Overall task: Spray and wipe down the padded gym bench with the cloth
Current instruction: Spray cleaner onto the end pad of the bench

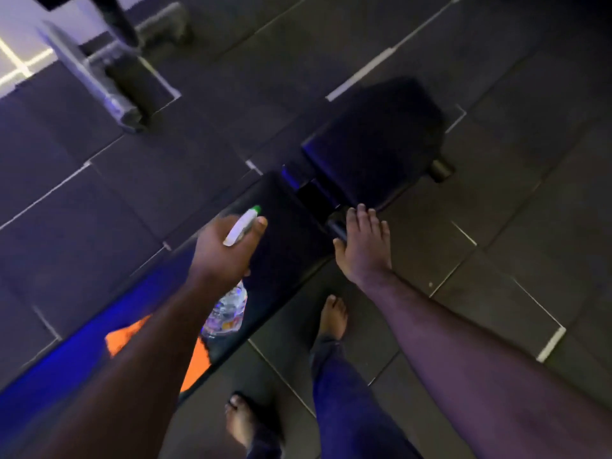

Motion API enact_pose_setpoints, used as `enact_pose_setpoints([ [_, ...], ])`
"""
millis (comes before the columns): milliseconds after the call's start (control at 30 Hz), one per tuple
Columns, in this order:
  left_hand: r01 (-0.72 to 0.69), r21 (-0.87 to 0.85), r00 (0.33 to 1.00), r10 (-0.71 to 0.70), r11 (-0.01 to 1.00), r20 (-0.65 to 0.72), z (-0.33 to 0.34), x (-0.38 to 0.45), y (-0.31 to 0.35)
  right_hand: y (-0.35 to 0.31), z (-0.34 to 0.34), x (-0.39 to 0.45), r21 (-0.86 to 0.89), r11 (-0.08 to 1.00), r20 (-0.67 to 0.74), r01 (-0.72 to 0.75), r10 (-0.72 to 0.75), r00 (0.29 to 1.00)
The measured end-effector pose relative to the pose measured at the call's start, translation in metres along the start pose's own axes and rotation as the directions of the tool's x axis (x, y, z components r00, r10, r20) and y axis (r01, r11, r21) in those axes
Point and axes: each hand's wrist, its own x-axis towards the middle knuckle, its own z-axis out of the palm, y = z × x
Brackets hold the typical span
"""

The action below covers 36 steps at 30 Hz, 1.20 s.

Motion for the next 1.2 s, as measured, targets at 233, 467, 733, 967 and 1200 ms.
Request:
enact_pose_setpoints([
  [233, 0.04, 0.2, 0.996, -0.054, 0.979, 0.065, 0.105, 0.088, 0.069, 0.086, -0.023, 0.069, -0.07, 0.99, 0.012, 0.12, -0.119, 0.993],
  [467, 0.073, 0.347, 0.994, -0.095, 0.935, 0.048, 0.142, 0.141, 0.095, 0.101, -0.008, 0.071, 0.033, 0.989, -0.036, 0.144, -0.143, 0.989],
  [733, 0.049, 0.425, 0.996, -0.074, 0.904, 0.042, 0.15, 0.178, 0.12, 0.108, -0.006, 0.072, 0.089, 0.983, -0.072, 0.16, -0.154, 0.985],
  [967, -0.034, 0.482, 0.993, -0.025, 0.875, 0.115, 0.176, 0.218, 0.169, 0.112, -0.008, 0.072, 0.119, 0.975, -0.119, 0.187, -0.173, 0.978],
  [1200, -0.139, 0.523, 0.978, 0.035, 0.841, 0.204, 0.218, 0.243, 0.223, 0.123, -0.01, 0.077, 0.074, 0.974, -0.227, 0.215, -0.193, 0.954],
])
